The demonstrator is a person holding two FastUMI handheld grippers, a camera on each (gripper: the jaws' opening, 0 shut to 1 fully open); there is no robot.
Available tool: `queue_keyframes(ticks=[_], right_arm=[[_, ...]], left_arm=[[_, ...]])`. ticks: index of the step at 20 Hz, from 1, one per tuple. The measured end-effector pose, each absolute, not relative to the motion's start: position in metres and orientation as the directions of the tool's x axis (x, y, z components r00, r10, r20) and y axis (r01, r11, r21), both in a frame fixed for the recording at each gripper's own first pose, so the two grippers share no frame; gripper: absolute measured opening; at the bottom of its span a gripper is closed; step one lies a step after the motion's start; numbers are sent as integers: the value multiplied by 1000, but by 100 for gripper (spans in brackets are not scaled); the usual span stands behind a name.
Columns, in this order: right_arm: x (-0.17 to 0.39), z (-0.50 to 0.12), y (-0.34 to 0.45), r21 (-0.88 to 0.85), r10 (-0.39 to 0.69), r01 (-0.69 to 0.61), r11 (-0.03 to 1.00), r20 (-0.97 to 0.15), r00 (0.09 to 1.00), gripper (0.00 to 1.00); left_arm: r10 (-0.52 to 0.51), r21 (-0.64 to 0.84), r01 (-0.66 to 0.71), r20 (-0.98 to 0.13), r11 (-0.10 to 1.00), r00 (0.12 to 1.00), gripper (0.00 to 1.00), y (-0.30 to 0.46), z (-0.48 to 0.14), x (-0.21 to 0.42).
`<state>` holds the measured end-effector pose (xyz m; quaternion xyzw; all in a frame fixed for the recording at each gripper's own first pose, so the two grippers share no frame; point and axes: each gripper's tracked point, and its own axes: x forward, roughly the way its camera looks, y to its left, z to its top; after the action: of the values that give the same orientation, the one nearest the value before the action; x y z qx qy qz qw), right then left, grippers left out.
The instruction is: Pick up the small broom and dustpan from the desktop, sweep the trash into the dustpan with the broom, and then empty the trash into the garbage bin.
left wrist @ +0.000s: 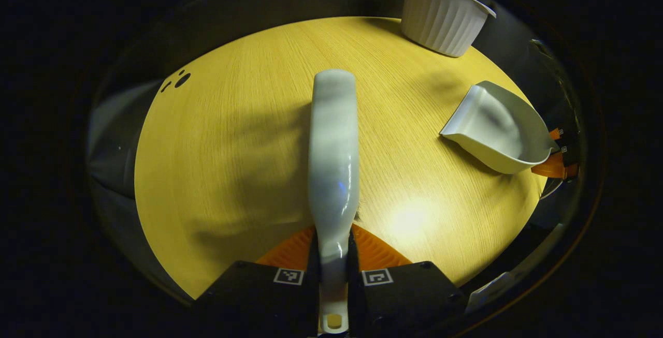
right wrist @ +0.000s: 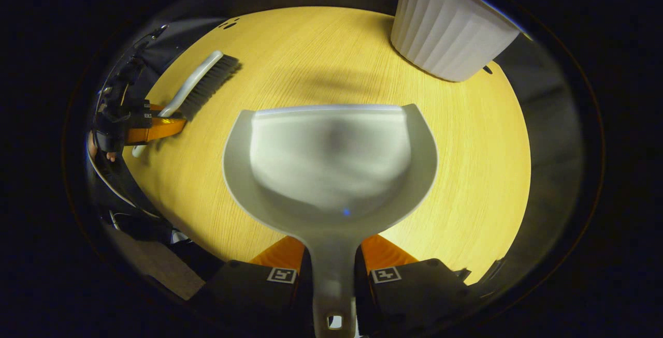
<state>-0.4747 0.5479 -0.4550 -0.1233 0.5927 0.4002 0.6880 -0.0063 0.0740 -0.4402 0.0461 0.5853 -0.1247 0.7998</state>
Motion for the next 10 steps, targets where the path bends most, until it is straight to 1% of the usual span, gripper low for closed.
queue_keyframes(ticks=[1, 2, 5, 6, 7, 9, 10], right_arm=[[-474, -456, 549, 302, 411, -701, 646, -911, -14, 34], [-474, -456, 550, 309, 420, -699, 645, -907, -13, 37], [-467, -465, 563, 309, 437, -694, 650, -899, 8, 37], [-470, -468, 563, 310, 435, -694, 650, -900, 5, 34], [-471, -470, 562, 310, 433, -696, 648, -901, 2, 38], [-479, -473, 562, 318, 430, -701, 638, -903, -19, 39], [-483, -474, 563, 325, 432, -703, 633, -902, -28, 39]], left_arm=[[-145, -73, 252, -948, 965, 284, 27, 74, -440, -6], [-146, -73, 251, -948, 965, 284, 27, 74, -440, -6], [-143, -71, 253, -949, 965, 281, 27, 74, -442, -6], [-139, -69, 250, -951, 966, 276, 29, 76, -441, -7], [-136, -68, 244, -952, 967, 274, 30, 76, -441, -7], [-123, -59, 234, -955, 970, 270, 31, 80, -440, -6], [-112, -48, 232, -957, 972, 268, 36, 81, -441, -5]])
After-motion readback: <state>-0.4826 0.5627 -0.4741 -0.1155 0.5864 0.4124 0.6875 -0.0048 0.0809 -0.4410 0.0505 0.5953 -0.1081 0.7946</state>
